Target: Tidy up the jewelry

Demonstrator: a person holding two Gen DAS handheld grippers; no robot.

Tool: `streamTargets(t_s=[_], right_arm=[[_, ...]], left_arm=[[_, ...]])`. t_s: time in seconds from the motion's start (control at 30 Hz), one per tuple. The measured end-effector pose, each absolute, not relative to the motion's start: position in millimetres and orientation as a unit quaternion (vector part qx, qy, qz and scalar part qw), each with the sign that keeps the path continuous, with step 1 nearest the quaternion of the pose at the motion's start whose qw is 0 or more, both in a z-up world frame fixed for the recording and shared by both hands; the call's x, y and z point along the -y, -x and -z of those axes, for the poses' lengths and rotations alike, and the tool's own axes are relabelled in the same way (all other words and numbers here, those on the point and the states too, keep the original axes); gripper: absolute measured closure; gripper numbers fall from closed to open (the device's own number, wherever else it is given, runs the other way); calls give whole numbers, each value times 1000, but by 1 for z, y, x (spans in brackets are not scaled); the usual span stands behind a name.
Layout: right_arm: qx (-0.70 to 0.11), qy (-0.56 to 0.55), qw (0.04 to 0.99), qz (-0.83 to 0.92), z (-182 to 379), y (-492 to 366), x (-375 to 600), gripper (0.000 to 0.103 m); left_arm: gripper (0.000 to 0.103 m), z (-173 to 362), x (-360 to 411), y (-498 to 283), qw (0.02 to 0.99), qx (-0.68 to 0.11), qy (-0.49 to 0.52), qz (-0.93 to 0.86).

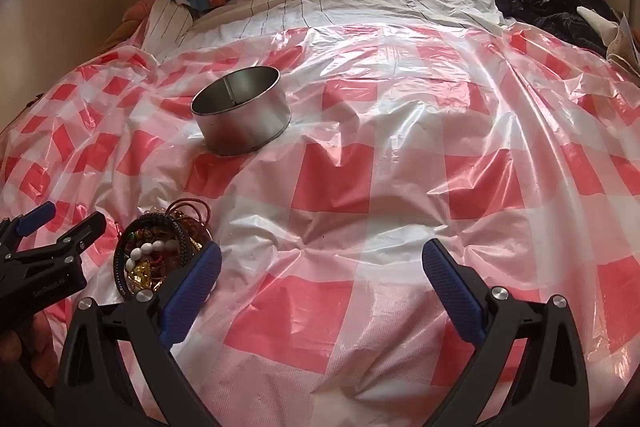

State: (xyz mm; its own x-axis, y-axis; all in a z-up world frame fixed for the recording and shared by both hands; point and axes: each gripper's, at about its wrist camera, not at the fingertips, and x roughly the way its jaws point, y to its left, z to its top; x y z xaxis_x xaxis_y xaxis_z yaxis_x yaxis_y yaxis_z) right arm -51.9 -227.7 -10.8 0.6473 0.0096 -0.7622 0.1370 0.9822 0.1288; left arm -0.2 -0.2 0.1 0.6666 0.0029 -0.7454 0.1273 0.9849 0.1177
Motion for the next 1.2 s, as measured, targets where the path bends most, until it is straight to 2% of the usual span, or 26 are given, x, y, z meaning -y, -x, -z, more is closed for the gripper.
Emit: streamTargets(t_s=[0.2, 1.2], right_arm=[[-404, -78, 911, 35, 8, 62, 221, 6], [-413, -79, 907, 13, 14, 56, 218, 6]], left_arm=[[7, 5, 6, 4, 912, -394, -109, 19], [6, 13, -3, -4, 903, -421, -89, 14]])
